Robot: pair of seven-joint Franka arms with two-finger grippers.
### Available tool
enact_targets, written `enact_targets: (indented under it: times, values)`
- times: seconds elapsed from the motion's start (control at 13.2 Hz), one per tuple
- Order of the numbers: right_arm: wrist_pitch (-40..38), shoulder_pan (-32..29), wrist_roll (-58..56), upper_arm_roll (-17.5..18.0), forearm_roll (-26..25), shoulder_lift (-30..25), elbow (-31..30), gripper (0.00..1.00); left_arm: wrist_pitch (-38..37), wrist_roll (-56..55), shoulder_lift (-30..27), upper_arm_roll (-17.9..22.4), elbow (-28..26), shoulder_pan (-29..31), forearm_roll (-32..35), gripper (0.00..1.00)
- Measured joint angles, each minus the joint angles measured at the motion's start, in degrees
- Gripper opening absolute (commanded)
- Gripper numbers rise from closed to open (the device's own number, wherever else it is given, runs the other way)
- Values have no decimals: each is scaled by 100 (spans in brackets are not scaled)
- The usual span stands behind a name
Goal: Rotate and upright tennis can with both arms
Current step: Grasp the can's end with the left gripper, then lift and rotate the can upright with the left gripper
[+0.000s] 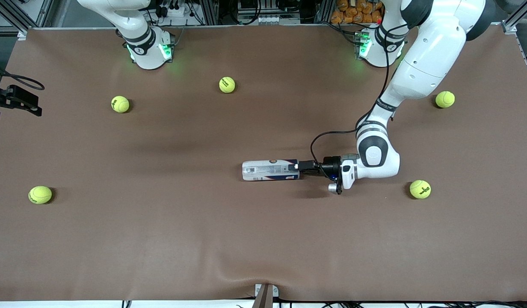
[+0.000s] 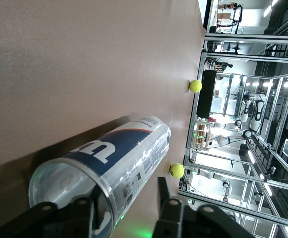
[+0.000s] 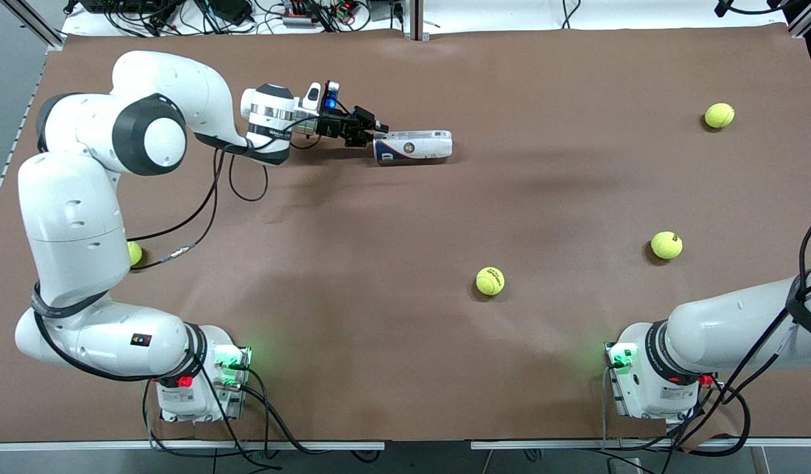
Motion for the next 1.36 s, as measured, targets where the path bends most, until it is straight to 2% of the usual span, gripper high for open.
enact_targets:
  times: [0.15, 0.53, 0.91, 1.06, 1.36]
  values:
    - [0, 0, 0, 0, 0, 0, 1, 100, 0, 0, 0, 0, 0, -11, 0, 0]
    - [0, 0, 0, 0, 0, 0, 2, 100, -41, -17, 0, -12, 62, -14, 0, 0]
    - [0, 0, 0, 0, 0, 0, 5, 100, 62, -1189, -50, -8, 618, -307, 296, 0]
    - [0, 0, 0, 0, 0, 0, 5, 100, 237, -1741, -74, -4, 894, -466, 776, 0]
    - [0, 0, 0, 0, 0, 0, 6, 100, 460, -3605, -174, -5, 1493, -771, 2303, 0]
